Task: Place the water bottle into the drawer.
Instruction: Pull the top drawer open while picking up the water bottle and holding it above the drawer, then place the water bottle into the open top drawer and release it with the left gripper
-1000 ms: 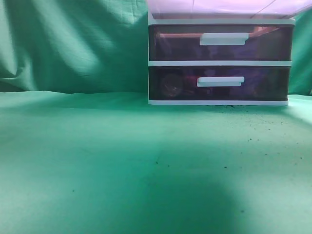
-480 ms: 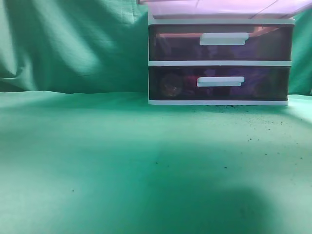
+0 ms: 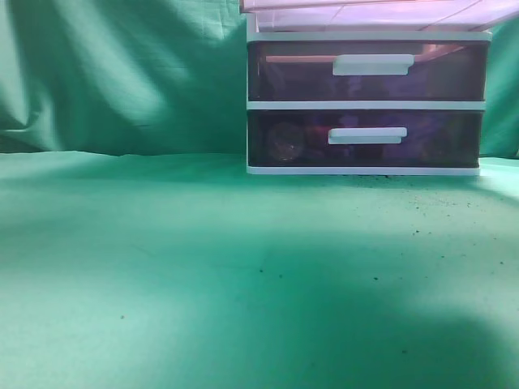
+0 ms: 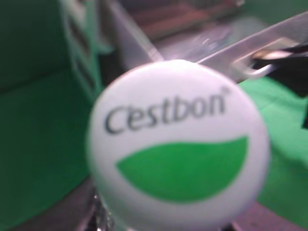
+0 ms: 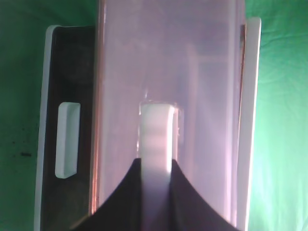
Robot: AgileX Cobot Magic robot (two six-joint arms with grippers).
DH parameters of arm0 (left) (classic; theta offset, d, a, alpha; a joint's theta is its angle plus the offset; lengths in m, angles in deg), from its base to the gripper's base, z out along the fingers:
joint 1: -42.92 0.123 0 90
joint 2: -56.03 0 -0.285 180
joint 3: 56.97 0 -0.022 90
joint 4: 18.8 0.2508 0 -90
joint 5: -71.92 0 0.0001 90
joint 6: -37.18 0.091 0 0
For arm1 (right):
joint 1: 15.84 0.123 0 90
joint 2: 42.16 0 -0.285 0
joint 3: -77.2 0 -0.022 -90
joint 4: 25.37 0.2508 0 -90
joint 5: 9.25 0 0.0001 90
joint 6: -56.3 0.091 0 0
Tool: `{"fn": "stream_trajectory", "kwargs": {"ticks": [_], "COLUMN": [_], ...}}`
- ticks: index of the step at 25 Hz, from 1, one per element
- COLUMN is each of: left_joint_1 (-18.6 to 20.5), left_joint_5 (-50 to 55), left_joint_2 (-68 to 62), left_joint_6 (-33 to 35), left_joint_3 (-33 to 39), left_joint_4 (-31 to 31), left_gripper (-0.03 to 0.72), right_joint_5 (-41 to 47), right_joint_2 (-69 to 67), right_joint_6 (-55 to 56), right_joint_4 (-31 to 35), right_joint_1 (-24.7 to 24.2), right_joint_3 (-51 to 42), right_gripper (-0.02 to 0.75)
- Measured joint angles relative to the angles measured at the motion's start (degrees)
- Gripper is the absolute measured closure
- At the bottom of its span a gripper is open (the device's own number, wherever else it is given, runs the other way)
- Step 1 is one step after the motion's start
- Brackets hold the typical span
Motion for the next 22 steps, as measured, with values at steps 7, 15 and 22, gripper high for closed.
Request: {"fn": "stream_trajectory", "kwargs": {"ticks": [7, 15, 22], "left_joint_1": [-7.6, -7.6, -7.6], "left_joint_5": [-2.4, -2.4, 1.1], "left_joint_2": [-12.0, -29.0, -39.8], "left_joint_6": [5.6, 5.9, 5.9], "left_joint_3": [-19.1, -43.2, -47.4], "left_joint_4": [2.4, 2.5, 3.8], "left_gripper": [0.399, 0.399, 0.399], "right_joint_5": [0.1, 0.7, 0.9], "right_joint_2": [0.0, 0.0, 0.0], "right_joint_6": [0.0, -1.1, -1.5], "right_joint_4": [3.2, 9.7, 10.1], "right_joint_1": [0.0, 0.0, 0.0], "right_joint_3": [0.0, 0.0, 0.0], "right_gripper": [0.653, 0.653, 0.653]}}
